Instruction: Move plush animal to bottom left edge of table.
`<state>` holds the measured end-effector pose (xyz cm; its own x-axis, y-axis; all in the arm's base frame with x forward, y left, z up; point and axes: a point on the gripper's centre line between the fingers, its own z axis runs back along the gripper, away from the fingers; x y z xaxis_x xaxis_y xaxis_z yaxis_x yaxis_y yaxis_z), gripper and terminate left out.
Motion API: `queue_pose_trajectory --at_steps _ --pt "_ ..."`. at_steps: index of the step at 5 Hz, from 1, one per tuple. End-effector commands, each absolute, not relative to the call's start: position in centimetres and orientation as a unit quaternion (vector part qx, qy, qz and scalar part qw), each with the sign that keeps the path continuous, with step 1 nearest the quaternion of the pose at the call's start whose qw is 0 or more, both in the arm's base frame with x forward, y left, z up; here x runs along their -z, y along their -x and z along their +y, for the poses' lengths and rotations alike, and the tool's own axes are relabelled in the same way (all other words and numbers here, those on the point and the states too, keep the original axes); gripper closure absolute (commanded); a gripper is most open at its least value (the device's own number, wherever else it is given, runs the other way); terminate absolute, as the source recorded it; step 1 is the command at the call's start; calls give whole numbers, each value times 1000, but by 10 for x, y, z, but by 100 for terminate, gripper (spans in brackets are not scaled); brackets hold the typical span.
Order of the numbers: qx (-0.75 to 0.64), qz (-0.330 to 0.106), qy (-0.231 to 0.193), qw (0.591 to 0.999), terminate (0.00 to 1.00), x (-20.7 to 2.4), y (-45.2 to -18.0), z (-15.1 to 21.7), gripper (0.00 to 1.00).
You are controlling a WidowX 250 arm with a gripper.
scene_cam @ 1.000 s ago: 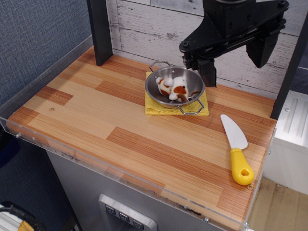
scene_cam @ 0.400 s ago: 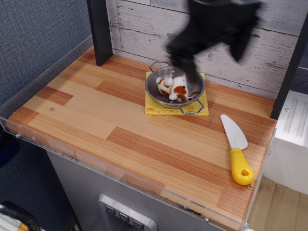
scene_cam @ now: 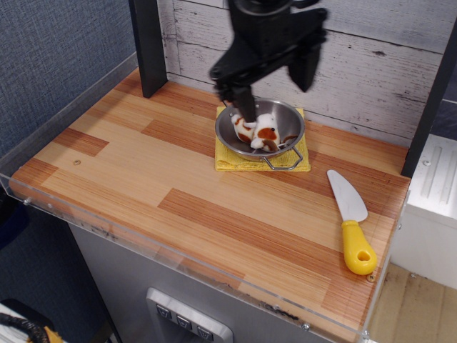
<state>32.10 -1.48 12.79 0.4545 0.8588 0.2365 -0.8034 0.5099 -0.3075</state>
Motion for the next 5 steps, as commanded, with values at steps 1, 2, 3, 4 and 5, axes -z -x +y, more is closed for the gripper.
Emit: queue_pose_trajectory --at_steps 1,2,3,4,5 --pt "-520 -192 85 828 0 -121 -343 10 0" --pt "-534 -188 79 821 0 -110 -354 18 0" --pt "-537 -182 74 820 0 -98 -365 19 0" --pt "-550 -176 77 813 0 -83 -370 18 0" --pt "-550 -168 73 815 0 -70 -375 17 0"
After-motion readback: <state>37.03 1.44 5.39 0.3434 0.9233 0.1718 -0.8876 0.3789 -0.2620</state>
